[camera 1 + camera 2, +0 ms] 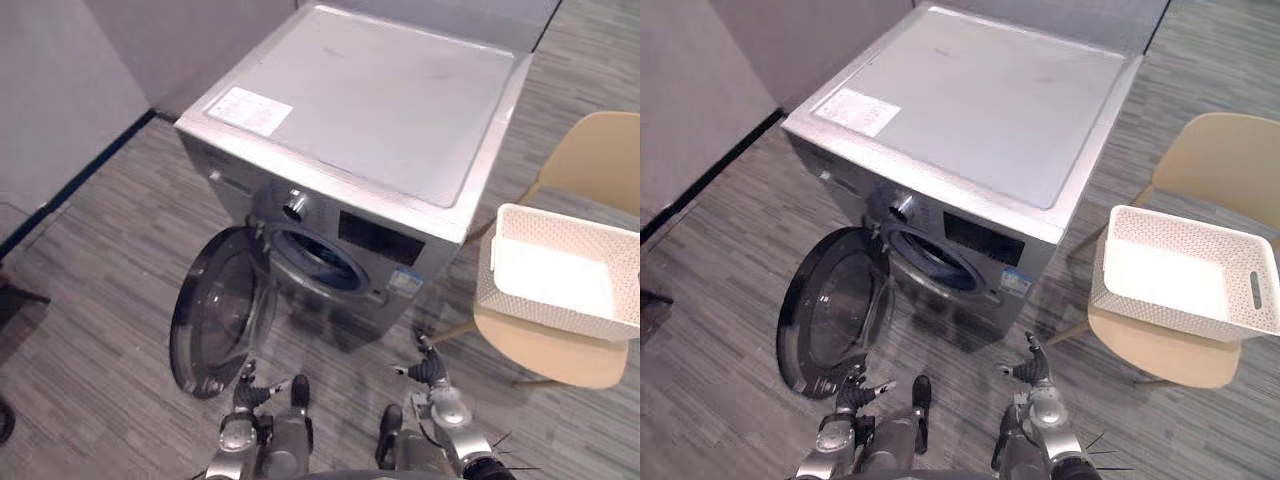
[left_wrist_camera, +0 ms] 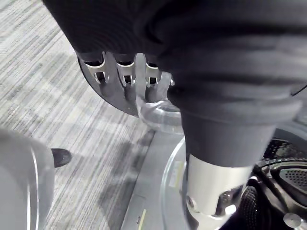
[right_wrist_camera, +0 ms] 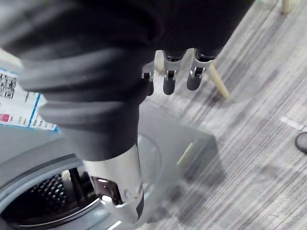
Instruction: Pick up the laundry basket with both hands and put the clothes into the washing machine.
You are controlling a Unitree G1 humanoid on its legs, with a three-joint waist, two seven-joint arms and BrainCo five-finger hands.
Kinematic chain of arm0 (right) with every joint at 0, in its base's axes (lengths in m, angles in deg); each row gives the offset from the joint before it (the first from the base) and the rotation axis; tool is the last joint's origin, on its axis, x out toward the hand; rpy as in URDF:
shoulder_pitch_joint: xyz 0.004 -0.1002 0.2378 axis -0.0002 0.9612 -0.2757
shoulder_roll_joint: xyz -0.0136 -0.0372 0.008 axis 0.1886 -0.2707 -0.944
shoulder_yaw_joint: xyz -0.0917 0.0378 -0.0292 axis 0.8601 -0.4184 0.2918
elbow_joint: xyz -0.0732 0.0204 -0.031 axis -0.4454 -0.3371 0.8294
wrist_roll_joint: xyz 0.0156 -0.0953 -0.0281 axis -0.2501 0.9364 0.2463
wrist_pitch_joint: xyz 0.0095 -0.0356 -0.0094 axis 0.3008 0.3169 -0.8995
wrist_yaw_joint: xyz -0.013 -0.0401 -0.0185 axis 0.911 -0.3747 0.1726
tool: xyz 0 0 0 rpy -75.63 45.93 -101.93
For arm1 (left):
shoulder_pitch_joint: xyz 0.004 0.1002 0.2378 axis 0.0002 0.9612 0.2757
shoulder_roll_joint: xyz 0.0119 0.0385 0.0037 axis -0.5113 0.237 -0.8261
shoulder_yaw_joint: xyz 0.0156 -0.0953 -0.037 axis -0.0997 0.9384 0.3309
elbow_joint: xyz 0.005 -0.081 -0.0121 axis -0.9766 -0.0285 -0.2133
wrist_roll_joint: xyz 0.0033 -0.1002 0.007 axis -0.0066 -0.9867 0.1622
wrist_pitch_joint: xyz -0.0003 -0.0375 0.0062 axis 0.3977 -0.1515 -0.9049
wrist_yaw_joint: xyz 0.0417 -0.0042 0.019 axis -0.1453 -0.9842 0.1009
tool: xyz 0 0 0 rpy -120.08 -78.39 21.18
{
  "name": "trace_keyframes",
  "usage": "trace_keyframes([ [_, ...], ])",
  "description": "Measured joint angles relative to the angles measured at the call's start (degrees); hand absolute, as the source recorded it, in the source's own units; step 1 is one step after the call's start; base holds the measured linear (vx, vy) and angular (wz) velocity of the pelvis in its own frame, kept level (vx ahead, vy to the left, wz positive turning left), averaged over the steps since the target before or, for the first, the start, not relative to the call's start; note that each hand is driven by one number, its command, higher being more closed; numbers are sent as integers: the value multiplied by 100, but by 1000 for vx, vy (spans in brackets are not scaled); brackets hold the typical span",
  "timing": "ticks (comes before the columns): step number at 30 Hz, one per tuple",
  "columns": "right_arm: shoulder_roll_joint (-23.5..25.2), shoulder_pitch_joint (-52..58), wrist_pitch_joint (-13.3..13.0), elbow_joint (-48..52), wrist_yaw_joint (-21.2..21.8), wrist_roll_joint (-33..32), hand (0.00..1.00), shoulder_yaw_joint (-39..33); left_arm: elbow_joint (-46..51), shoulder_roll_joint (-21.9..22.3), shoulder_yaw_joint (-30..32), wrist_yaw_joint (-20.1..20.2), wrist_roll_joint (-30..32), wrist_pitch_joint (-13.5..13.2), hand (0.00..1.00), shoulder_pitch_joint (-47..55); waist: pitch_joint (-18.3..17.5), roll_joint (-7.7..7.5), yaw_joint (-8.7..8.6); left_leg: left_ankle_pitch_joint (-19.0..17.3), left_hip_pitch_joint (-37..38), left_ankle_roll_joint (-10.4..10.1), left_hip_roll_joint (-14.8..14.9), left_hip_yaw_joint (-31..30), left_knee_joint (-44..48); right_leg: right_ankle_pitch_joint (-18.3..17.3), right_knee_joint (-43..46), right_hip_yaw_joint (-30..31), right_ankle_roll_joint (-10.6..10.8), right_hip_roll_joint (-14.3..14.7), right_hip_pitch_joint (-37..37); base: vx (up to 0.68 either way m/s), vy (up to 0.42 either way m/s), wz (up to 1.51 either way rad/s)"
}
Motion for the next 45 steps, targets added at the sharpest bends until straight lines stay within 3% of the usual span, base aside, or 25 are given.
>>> trace_keyframes([
  [1,-28,55,-2,1,3,0,0,-1,-1,1,-9,-1,4,1,0,39,-13,-6,-20,-181,81,-37,38,31,147,55,-54,-24,27,-15,-1,-152,107,35],
  [2,-60,164,0,0,6,0,0,-61,-4,3,-83,-4,7,4,0,103,-97,159,-26,-570,445,-157,154,76,-117,186,-188,-50,124,33,3,-128,156,14],
  [3,-62,206,2,0,6,-2,0,-110,-5,19,-113,-6,9,4,0,117,-139,240,-26,-685,606,-140,176,67,-509,260,-274,-63,193,90,3,-126,198,8],
  [5,72,233,20,-61,18,-41,0,-143,-41,-104,-194,-19,10,9,0,79,-210,22,-29,-341,813,1,-125,60,-1261,499,-749,-73,373,-6,136,-66,152,20],
  [8,124,245,17,-58,16,-56,0,-140,-20,-146,-329,-39,16,11,0,98,-284,6,-145,-203,1096,130,-410,-67,-1576,774,-1042,-43,403,-177,490,-18,126,36],
  [12,194,264,15,-57,18,-59,0,-136,556,-188,-300,-150,15,10,0,408,-444,-4,-137,-130,1203,160,-512,-87,-1820,843,-1232,-51,466,-228,614,12,52,6],
  [15,194,296,16,-44,20,-67,0,-136,1783,-192,-197,-167,14,-5,0,770,-467,-25,-137,-64,1205,175,-527,-242,-1833,844,-1265,-202,473,-222,651,105,-18,25],
  [17,188,418,11,28,33,-66,0,-140,2711,-177,67,-166,-4,-128,0,1017,-474,-38,-128,-52,1241,182,-547,-367,-1839,857,-1364,-341,493,-172,816,111,-15,31],
  [22,147,393,10,32,157,-83,0,-154,3247,-210,856,-307,-150,-396,0,965,-483,-36,-41,-47,1391,178,-506,-538,-1942,835,-1483,-502,457,-92,1066,70,-38,18],
  [28,-33,-72,24,-210,250,-220,0,-158,2470,-550,1054,-527,-210,-355,0,436,-510,-91,149,43,1373,140,-525,-668,-2045,838,-1561,-585,453,-82,1086,-11,-11,9],
  [34,0,-674,122,-683,230,-225,0,-140,1041,-1094,1045,-539,-203,-211,0,-604,-350,-377,156,254,940,67,-443,-751,-2134,969,-1640,-655,306,32,683,-64,-26,6],
  [38,-27,-1162,132,-729,59,-246,0,-158,82,-1319,768,-507,-209,-144,0,-1526,178,-545,134,290,373,33,-387,-626,-1873,1149,-1605,-489,186,80,152,-111,16,-16],
  [45,-30,-1906,133,-999,-134,-498,0,-348,-603,-1488,63,-484,-264,-40,0,-2573,614,-549,25,313,-415,42,-326,-368,-1527,1316,-1372,-160,138,70,-725,-84,32,-18],
])
